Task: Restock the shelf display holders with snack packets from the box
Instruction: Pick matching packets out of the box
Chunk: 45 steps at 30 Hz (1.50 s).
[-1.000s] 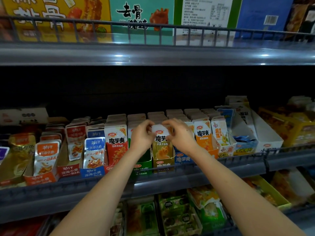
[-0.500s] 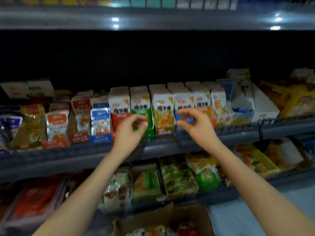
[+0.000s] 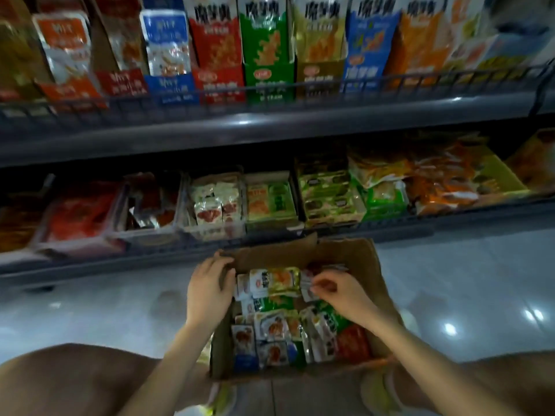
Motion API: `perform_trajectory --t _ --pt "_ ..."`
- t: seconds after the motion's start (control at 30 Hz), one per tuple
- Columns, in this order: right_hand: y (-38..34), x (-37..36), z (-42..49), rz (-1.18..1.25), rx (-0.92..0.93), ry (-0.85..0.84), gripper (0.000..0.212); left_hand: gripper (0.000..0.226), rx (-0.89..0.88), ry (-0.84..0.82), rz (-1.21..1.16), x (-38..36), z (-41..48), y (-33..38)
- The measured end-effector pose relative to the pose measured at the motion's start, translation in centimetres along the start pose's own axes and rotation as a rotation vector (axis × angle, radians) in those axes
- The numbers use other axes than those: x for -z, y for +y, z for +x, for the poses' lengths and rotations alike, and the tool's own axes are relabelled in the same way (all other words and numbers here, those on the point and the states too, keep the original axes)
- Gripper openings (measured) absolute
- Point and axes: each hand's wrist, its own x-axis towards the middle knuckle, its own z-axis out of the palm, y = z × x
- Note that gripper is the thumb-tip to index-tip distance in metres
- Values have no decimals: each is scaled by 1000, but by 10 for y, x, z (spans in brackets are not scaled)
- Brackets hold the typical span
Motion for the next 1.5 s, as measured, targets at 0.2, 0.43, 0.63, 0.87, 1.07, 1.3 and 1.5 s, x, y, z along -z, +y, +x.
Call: perform_trajectory --t 0.2,0.43,0.63,0.87,1.07,1.3,1.5 --pt "55 -85 27 13 -267 -130 27 45 301 -121 17 -51 -24 -54" --pt "96 -153 68 -50 -384 -285 35 49 318 -147 9 -82 -39 -72" --pt "122 -197 78 -27 -505 -242 84 51 333 -162 -6 -85 -41 -90" --pt "107 -180 80 -20 -479 -148 20 49 357 -133 -33 -79 -40 -84" --pt "74 -108 62 717 -566 169 8 33 348 60 -4 -55 -33 -51" --pt "29 -69 33 1118 -602 131 9 31 744 -338 -671 -58 -31 20" --pt "8 -72 13 1102 -559 131 13 26 1022 -228 -1166 -58 -27 39"
